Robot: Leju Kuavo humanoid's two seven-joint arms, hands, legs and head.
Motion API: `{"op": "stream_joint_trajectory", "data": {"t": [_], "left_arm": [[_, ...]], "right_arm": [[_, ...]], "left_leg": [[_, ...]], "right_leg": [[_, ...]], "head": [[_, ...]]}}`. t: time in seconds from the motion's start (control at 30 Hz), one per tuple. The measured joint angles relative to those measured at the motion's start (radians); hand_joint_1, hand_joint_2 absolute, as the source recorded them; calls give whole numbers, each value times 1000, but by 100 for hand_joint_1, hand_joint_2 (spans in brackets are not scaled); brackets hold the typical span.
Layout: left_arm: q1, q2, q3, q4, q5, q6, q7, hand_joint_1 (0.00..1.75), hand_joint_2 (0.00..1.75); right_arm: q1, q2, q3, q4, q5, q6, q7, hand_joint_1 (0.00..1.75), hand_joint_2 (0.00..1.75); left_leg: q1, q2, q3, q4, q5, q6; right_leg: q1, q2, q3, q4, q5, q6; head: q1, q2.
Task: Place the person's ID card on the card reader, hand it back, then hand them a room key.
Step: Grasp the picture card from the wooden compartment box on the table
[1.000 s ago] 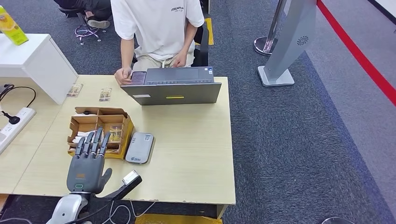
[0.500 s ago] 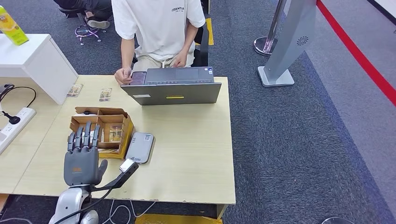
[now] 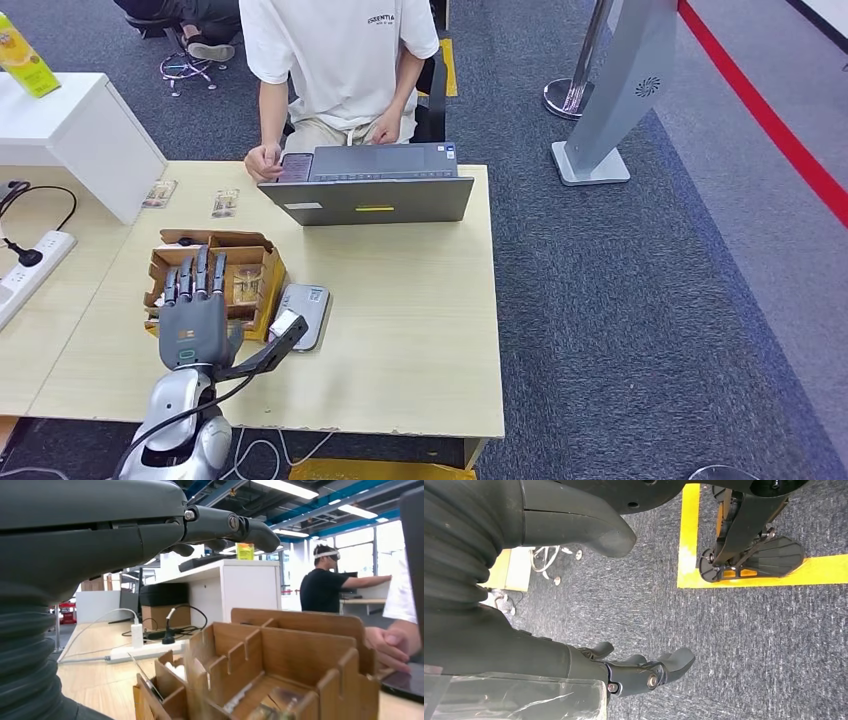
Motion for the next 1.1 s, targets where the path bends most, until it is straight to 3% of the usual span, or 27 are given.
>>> {"op": "stream_joint_trajectory", "data": {"t": [0.73,1.1], "left_arm": [[-1,0,-1,98,4,-16,-15,0,175],[89,64,149,-16,37,-12,-64,0,175]], "right_arm": [[0,-3,0,0,8,3,0,0,175],[2,-4,-7,0,9,-4,6,0,175]], "left_leg": [[0,0,0,0,0,0],[0,0,0,-1,0,0]], "right_leg": [[0,0,0,0,0,0],[0,0,0,0,0,0]], "head": [[0,0],[0,0]]}}
